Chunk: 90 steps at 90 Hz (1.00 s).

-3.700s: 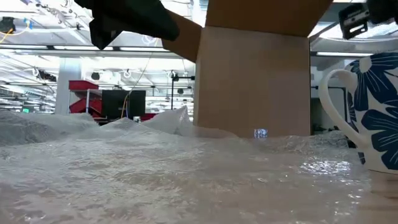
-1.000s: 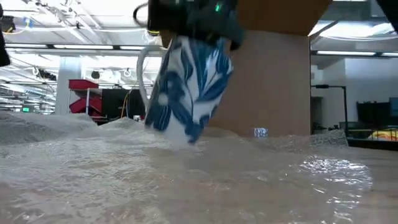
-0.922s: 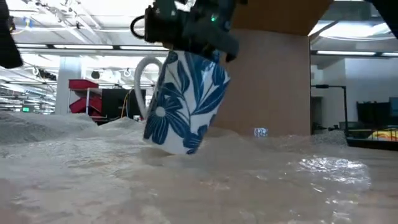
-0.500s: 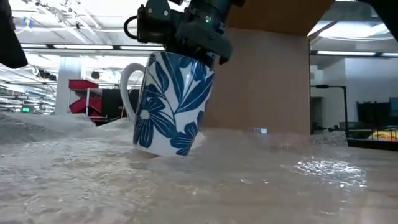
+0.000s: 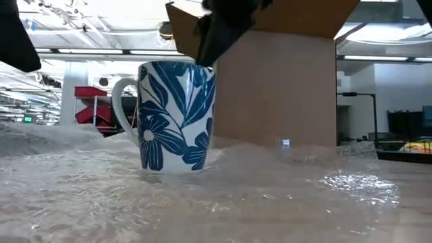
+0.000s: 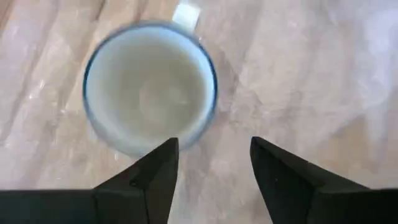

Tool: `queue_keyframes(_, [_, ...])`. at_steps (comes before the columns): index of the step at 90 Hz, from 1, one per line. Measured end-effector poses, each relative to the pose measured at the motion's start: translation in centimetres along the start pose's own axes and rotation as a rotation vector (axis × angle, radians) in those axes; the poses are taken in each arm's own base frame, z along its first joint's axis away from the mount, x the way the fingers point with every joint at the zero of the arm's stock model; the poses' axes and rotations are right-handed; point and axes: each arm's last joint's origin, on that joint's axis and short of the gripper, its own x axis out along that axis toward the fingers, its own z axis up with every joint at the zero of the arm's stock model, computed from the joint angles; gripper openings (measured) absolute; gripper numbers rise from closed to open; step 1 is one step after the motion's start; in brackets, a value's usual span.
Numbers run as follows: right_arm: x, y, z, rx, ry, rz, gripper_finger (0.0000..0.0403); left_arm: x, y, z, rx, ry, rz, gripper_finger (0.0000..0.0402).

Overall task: Wrap mug
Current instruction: Wrap the white blue mug with bubble wrap

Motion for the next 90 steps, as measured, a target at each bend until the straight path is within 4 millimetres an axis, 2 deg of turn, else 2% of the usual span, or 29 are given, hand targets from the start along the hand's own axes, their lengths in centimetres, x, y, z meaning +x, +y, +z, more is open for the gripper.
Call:
queue_keyframes(7, [-0.1,1.1,-1.3,-0.054,-0.022,0.124,0.0181,0.0,-0.1,0.0,0.006,-0.021,-0.003,0.0])
queue_keyframes(16, [1.4,2.7,-3.9,-0.059,-0.041,0.239,0.0177,-0.1,0.0,0.0,0.015,-0.053,-0.001,0.0])
queue_keyframes(30, [5.1,4.0,-8.9,0.021,-0.066,0.234,0.0167,-0.3,0.0,0.2,0.058,-0.16,0.012,0.0])
queue_keyframes(43, [7.5,4.1,-11.7,0.145,-0.123,0.215,0.0155,-0.2,0.2,0.8,0.102,-0.32,0.053,0.0])
queue_keyframes(61, [9.0,4.6,-14.4,0.201,-0.055,0.195,0.0141,0.7,1.6,2.6,0.084,-0.46,0.173,0.0])
queue_keyframes(79, [9.0,5.6,-15.9,0.237,0.047,0.202,0.0137,1.8,3.6,4.5,0.038,-0.471,0.32,0.0])
queue_keyframes(90, [9.0,6.2,-16.1,0.275,0.093,0.196,0.0133,1.4,4.7,6.0,0.07,-0.417,0.429,0.0])
